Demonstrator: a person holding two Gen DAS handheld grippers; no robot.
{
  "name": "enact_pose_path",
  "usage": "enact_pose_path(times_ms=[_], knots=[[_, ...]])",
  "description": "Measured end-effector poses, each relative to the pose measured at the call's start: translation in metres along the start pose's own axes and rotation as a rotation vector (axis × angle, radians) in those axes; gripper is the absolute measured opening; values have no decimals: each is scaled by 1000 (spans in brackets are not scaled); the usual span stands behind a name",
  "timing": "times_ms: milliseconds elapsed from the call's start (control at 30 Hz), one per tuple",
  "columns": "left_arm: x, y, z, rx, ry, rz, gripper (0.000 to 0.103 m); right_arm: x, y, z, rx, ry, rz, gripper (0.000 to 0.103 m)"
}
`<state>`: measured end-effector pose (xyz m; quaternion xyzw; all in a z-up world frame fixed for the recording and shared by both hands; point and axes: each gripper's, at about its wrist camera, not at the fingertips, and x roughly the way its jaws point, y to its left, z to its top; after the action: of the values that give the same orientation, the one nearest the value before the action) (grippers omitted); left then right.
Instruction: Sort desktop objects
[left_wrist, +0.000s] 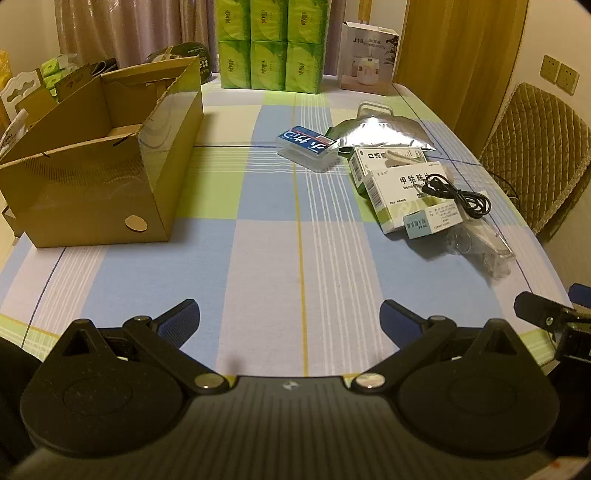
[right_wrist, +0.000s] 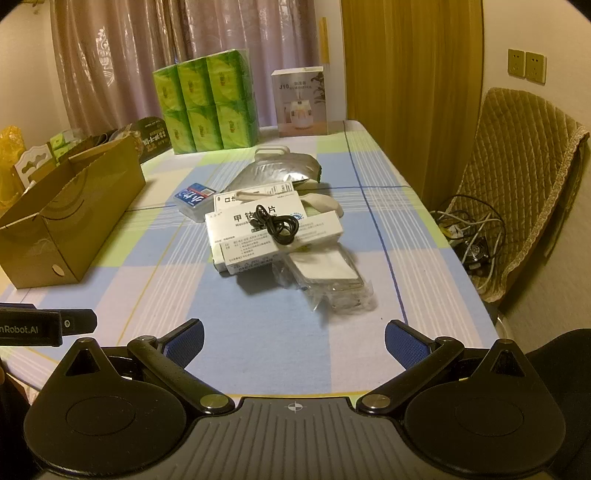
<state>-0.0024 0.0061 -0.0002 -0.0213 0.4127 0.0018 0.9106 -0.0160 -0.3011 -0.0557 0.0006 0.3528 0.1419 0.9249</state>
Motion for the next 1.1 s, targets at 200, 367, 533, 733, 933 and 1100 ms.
enact_pose_path(times_ms=[200,367,533,733,933,1100], knots=[[0,0,0,-1,0,0,102,0,0,0,0,1,1,101],[1,0,0,-3,8,-6,102,2,0,-1,5,4,5,101],[1,-1,0,1,7,-8,102,3,0,-1,6,7,7,101],[2,1,-1,-8,14,-13,102,4,0,-1,8,10,8,101],[2,2,0,-5,14,-14,102,4,0,-1,8,13,12,101],[3,2,0,-7,17,-15,102,5,1,-2,6,15,12,101]])
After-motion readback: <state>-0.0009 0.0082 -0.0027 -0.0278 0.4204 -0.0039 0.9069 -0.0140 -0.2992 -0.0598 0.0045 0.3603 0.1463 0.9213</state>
